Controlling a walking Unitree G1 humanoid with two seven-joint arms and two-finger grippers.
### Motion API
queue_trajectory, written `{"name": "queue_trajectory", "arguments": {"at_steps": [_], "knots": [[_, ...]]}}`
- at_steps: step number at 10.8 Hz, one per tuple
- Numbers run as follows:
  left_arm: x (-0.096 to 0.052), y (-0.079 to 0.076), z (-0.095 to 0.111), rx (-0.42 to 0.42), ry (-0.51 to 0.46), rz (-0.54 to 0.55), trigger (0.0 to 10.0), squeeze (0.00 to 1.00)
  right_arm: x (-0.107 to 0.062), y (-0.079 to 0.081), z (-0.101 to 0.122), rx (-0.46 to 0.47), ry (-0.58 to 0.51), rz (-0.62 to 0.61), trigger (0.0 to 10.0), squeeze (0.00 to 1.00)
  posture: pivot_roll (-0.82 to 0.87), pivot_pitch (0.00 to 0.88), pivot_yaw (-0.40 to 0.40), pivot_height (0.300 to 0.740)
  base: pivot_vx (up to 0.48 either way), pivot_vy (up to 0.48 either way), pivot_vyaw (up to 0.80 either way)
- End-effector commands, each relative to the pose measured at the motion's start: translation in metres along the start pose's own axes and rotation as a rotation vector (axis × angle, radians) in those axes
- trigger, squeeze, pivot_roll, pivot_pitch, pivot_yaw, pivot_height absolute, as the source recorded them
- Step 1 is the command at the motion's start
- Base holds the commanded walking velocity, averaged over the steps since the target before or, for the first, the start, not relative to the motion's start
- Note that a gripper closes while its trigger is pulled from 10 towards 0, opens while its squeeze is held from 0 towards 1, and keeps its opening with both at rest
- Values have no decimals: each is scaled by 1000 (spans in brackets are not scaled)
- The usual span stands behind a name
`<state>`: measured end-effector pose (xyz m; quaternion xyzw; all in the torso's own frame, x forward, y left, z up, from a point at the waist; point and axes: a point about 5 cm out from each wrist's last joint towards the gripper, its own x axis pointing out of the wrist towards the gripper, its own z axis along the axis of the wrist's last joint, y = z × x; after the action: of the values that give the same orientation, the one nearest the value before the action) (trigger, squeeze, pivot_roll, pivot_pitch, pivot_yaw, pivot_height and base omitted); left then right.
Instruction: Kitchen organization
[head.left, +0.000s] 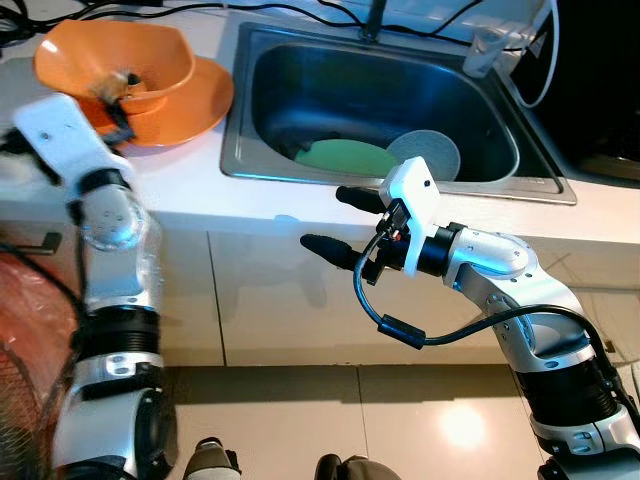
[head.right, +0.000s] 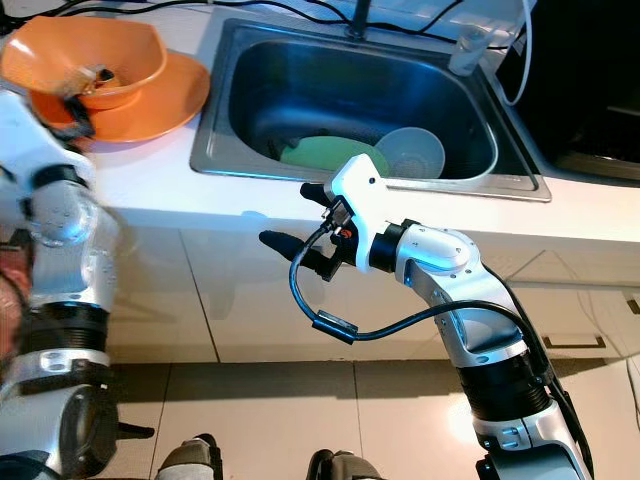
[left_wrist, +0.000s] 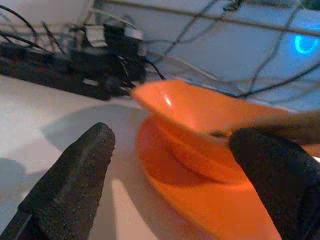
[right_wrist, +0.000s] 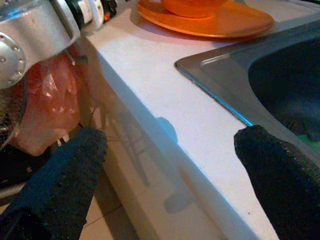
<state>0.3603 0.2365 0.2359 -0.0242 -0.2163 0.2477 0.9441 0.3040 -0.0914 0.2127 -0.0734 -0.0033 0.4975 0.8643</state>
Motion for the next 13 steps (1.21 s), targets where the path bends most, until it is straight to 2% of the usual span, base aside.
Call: {"name": "queue_trajectory", "arguments": {"at_steps": [1, 3, 8, 11, 13], "knots": [[-1, -11, 0, -12, 9, -47, 10000, 0, -4, -2, 2, -15, -3, -4, 10000, 0, -64, 170, -155, 740, 0, 0, 0], [-6, -17, -4, -17, 27, -84, 10000, 0, -5, -3, 3, -16, -2, -8, 10000, 0, -66, 170, -153, 740, 0, 0, 0], [-4, -21, 2, -21, 4, -108, 10000, 0, -4, -3, 2, -15, -4, -10, 10000, 0, -64, 169, -151, 740, 0, 0, 0], [-11, -37, -1, -24, 18, -222, 10000, 0, -4, -3, 2, -15, -4, -11, 10000, 0, -63, 167, -149, 740, 0, 0, 0], [-10, -35, 6, -27, -15, -204, 10000, 0, -4, -3, 3, -14, -7, -13, 10000, 0, -63, 167, -148, 740, 0, 0, 0]]}}
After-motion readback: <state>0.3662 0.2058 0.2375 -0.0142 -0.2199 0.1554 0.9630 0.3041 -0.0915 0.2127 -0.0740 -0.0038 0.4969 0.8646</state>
